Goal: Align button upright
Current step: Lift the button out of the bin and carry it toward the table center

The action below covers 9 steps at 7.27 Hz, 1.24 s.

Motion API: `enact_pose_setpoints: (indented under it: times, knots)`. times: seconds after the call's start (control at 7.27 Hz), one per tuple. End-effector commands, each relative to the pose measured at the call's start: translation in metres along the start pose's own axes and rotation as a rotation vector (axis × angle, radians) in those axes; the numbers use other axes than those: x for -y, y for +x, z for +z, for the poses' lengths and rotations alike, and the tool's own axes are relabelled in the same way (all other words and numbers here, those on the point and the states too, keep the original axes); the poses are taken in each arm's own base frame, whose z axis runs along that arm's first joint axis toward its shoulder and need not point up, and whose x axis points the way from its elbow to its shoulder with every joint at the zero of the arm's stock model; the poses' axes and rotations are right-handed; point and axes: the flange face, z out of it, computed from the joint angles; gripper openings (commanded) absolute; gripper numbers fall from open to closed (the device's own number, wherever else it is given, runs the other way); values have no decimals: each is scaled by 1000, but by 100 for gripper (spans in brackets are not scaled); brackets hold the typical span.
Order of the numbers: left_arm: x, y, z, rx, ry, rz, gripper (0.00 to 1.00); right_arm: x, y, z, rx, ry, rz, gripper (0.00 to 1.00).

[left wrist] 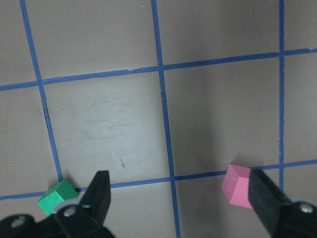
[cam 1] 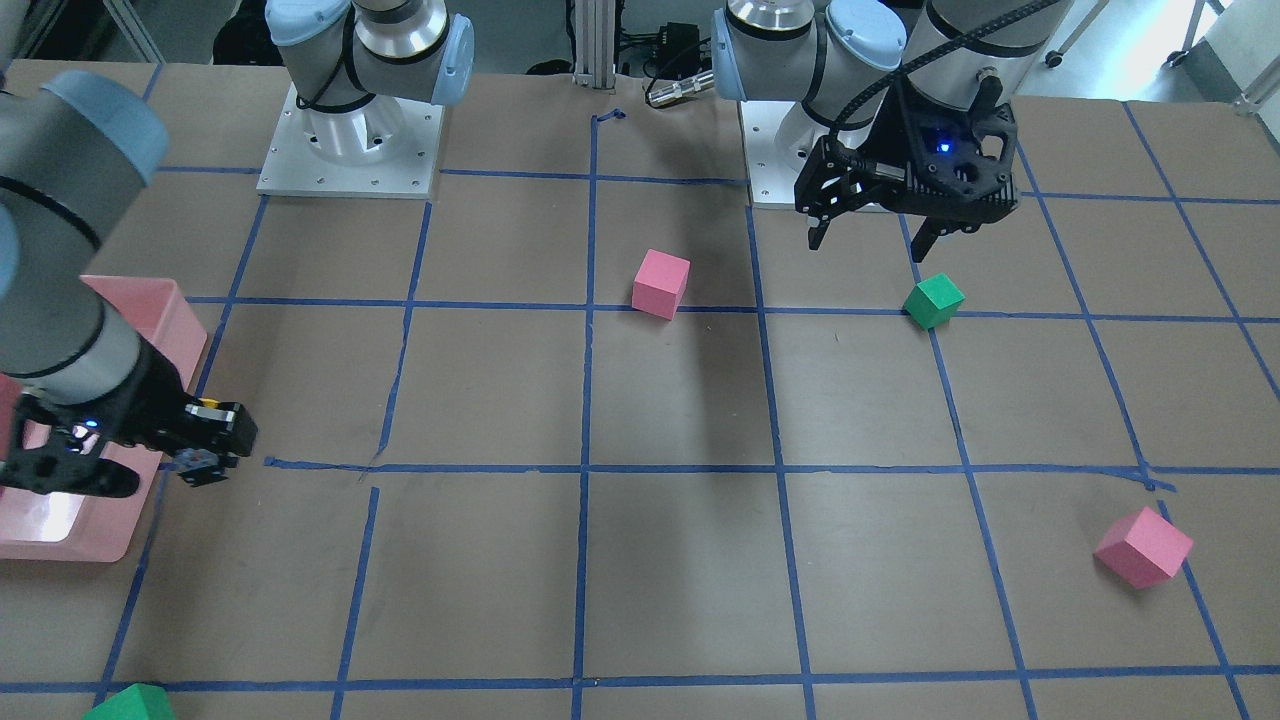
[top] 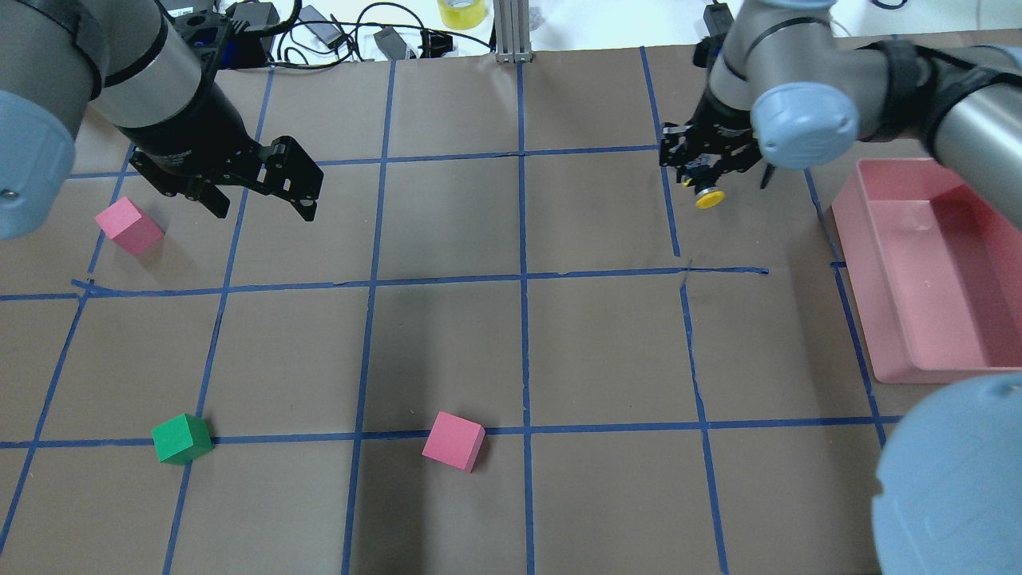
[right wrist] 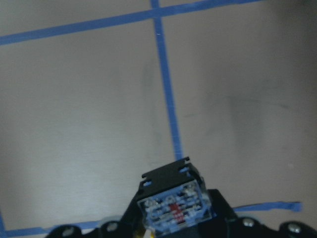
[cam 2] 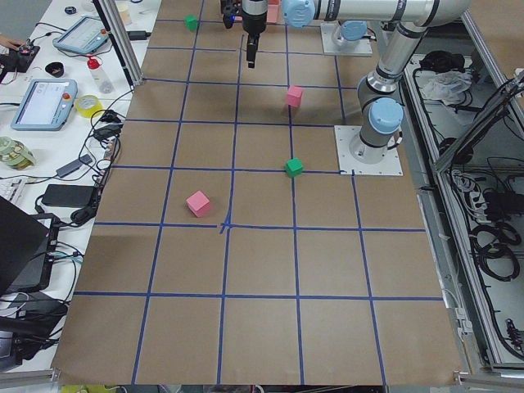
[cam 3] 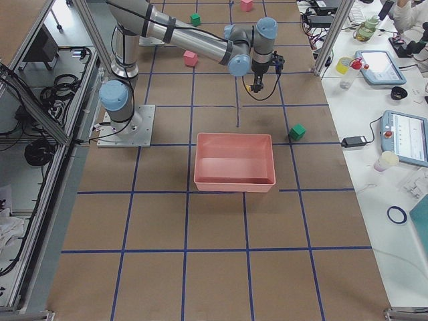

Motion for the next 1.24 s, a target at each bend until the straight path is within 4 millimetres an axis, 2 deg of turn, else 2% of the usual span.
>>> enact_pose_setpoints:
  times: [0.0, 0.14, 0.28, 0.41, 0.69, 0.83, 1.1]
  knots:
    - [0, 0, -1, 0, 1, 0, 100, 3, -87, 51, 92, -21, 36, 0]
    - [0, 0, 0, 0, 0, 0, 100, 1, -123, 70, 88, -39, 75, 0]
    - [0, 0, -1, 0, 1, 0, 100, -7, -152, 79, 87, -48, 128, 0]
    - [0, 0, -1, 0, 1, 0, 100, -19, -174, 90, 68, -59, 157, 0]
    - [0, 0, -1, 0, 1, 0, 100, -31, -206, 104, 61, -70, 211, 0]
    - [0, 0, -1, 0, 1, 0, 100, -33, -212, 118, 54, -85, 209, 0]
    - [0, 0, 0, 0, 0, 0, 100, -34, -212, 124, 62, -92, 208, 0]
